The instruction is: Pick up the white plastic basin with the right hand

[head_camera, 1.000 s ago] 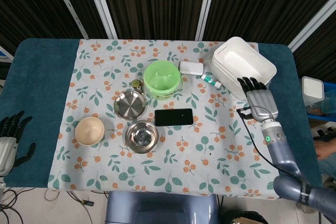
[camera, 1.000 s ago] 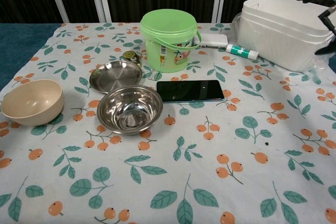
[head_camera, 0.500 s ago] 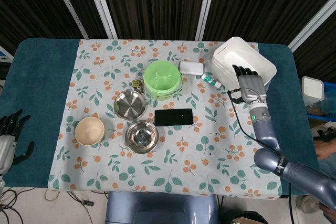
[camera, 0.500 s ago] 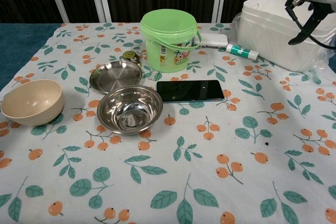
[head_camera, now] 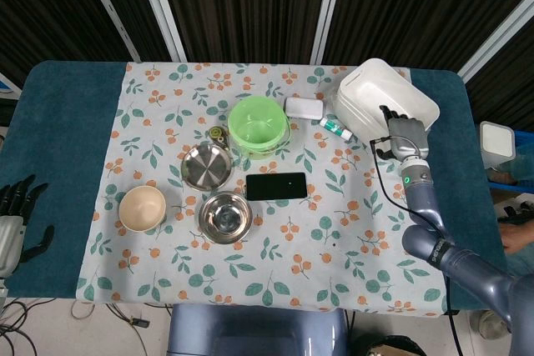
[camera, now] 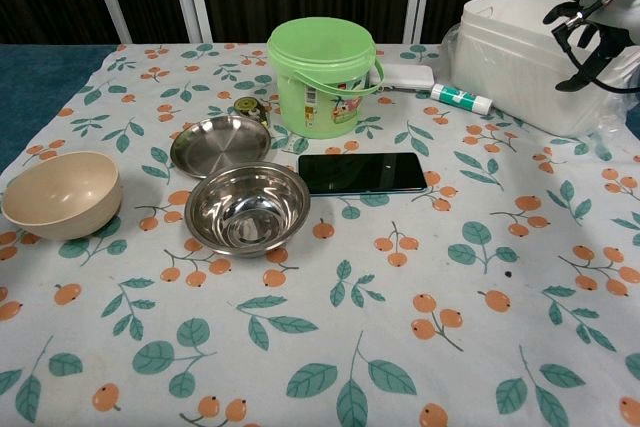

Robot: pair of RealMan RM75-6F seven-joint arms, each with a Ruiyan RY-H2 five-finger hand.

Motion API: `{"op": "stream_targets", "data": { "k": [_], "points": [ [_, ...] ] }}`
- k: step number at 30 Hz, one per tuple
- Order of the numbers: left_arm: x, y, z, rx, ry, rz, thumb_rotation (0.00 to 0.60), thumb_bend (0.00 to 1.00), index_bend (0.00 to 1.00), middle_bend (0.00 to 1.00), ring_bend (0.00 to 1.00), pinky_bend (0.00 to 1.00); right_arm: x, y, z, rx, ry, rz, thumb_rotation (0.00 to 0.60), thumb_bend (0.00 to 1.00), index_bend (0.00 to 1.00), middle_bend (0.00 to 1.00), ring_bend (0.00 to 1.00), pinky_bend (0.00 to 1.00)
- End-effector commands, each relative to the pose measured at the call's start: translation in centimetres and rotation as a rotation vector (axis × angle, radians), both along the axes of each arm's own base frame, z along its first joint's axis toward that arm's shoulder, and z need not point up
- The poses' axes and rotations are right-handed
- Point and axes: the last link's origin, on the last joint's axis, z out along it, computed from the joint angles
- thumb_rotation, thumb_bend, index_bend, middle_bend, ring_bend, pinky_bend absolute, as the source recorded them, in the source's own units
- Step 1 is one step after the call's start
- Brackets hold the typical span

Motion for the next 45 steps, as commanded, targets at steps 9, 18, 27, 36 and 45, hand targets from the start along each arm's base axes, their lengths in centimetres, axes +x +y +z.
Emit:
{"op": "stream_targets", "data": {
  "k": [9,18,27,36,45],
  "points": [
    [0.0,0.0,0.0,0.0,-0.003,0.012,0.6,0.4,0.12,0.0,0.0,0.0,-0.7,-0.6,-1.5,0.0,-0.042,-0.007,0.6,0.4,0.21,0.43,0.46,0.47],
    [-0.1,-0.1,0.0,-0.001,-0.005,0.019,0.6,0.4,0.12,0.0,0.0,0.0,-1.0,-1.0,-1.8,-0.033,-0.036,0.009,0.6,0.45,0.42,0.62,0.64,0.62],
    [-0.1,-0.1,0.0,-0.002,-0.008,0.026,0.6,0.41,0.13,0.0,0.0,0.0,-1.2,-1.2,-0.9,-0.088,-0.078,0.025,0.6,0.55,0.61,0.72,0.74,0.72],
    [-0.1,-0.1,0.0,-0.008,-0.014,0.037,0.6,0.41,0.13,0.0,0.0,0.0,-1.0,-0.1,-0.2,-0.055,-0.088,0.082,0.6,0.56,0.65,0.75,0.76,0.73],
    [0.0,-0.1,0.0,-0.009,-0.014,0.04,0.6,0.41,0.13,0.0,0.0,0.0,0.7,3.0,2.0,-0.139,-0.067,0.309,0.6,0.56,0.67,0.75,0.77,0.73]
  ]
}}
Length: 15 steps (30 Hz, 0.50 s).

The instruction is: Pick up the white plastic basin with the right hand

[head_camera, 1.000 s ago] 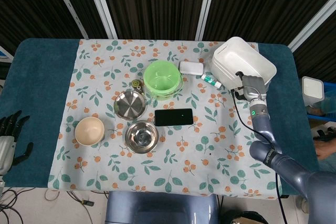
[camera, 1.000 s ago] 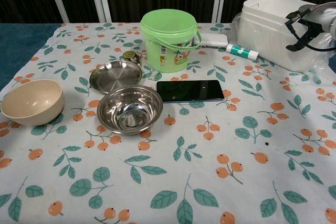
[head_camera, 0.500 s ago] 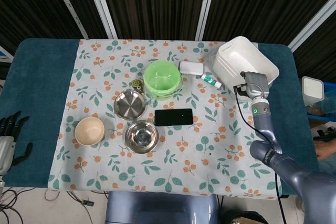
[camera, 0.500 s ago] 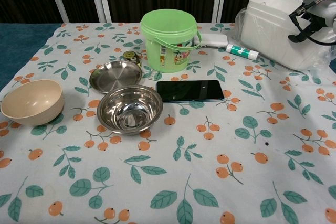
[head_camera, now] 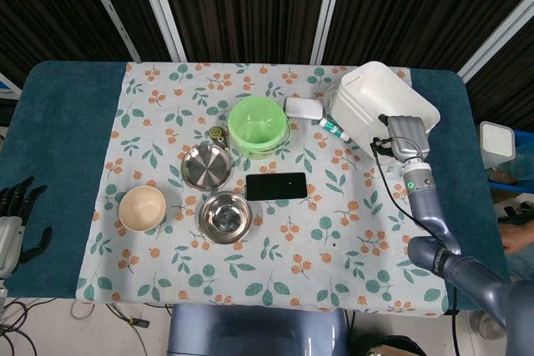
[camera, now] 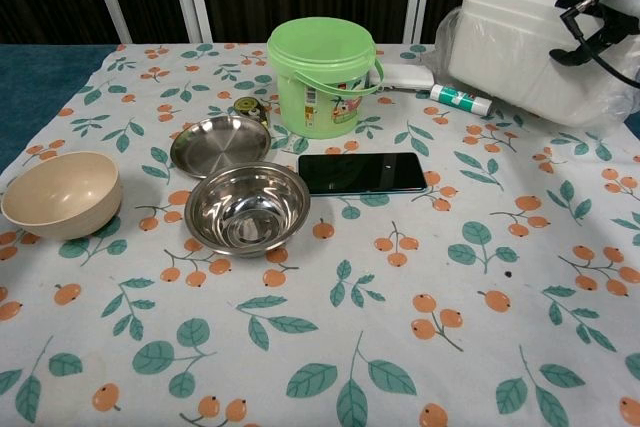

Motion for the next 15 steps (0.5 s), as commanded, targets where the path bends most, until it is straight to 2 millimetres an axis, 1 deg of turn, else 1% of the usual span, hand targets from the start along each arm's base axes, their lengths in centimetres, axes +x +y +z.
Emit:
{"op": "stream_targets", "data": {
  "k": [1,5,9,13,15],
  "points": [
    [0.0,0.0,0.0,-0.001,0.0,0.0,0.6,0.41,0.13,0.0,0.0,0.0,0.2,1.9,1.2,-0.041,0.018,0.099,0.6,0.56,0.67,0.75,0.77,0.73],
    [0.0,0.0,-0.1,0.0,0.001,0.0,0.6,0.41,0.13,0.0,0.0,0.0,0.0,3.5,2.2,-0.079,0.052,0.167,0.6,0.56,0.69,0.75,0.77,0.73],
    [0.1,0.0,-0.1,-0.001,0.002,-0.001,0.6,0.41,0.13,0.0,0.0,0.0,0.2,4.4,3.2,-0.1,0.013,0.202,0.6,0.56,0.69,0.75,0.77,0.73],
    [0.1,0.0,-0.1,-0.001,0.004,-0.002,0.6,0.41,0.13,0.0,0.0,0.0,1.1,5.3,4.8,-0.127,-0.053,0.253,0.6,0.56,0.69,0.75,0.77,0.73],
    [0.0,0.0,-0.1,0.0,0.006,-0.001,0.6,0.41,0.13,0.0,0.0,0.0,1.7,5.9,5.9,-0.141,-0.097,0.285,0.6,0.56,0.69,0.75,0.77,0.73]
  ]
}}
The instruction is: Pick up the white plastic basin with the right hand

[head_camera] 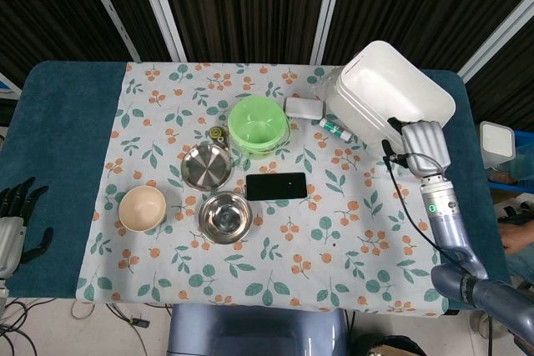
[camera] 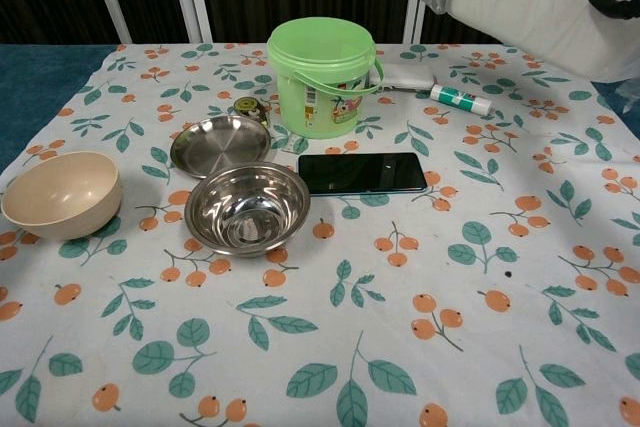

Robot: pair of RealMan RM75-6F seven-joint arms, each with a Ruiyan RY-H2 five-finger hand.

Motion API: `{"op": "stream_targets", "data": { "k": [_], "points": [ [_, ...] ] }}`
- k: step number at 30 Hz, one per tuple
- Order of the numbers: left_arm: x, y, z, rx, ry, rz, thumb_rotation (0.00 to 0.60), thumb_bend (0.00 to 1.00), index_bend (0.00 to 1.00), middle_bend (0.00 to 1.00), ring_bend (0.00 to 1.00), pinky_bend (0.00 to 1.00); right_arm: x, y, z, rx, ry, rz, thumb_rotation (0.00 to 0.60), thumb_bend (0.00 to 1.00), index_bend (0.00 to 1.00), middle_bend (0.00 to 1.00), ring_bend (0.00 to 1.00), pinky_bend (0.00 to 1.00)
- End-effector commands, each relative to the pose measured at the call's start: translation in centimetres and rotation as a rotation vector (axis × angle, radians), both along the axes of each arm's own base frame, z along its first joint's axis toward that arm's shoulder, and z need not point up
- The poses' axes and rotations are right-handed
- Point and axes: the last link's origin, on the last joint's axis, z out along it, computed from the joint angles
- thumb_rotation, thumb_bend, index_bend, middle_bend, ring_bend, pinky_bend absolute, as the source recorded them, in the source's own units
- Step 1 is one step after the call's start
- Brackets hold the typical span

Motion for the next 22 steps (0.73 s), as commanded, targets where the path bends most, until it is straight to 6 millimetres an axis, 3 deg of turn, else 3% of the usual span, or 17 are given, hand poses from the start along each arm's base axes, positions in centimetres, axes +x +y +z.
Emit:
{"op": "stream_targets", "data": {
  "k": [1,10,22],
  "points": [
    [-0.1,0.0,0.0,0.0,0.002,0.0,0.6,0.41,0.13,0.0,0.0,0.0,1.0,1.3,2.1,-0.014,-0.072,0.061,0.6,0.56,0.69,0.75,0.77,0.73],
    [0.1,0.0,-0.2,-0.004,0.007,-0.006,0.6,0.41,0.13,0.0,0.0,0.0,3.9,6.1,6.4,0.035,-0.251,0.175,0.6,0.56,0.69,0.75,0.77,0.73],
    [0.2,-0.1,-0.3,-0.004,0.007,-0.012,0.6,0.41,0.13,0.0,0.0,0.0,3.1,11.7,7.2,0.062,-0.289,0.247,0.6,0.56,0.7,0.75,0.77,0.73]
  ]
}}
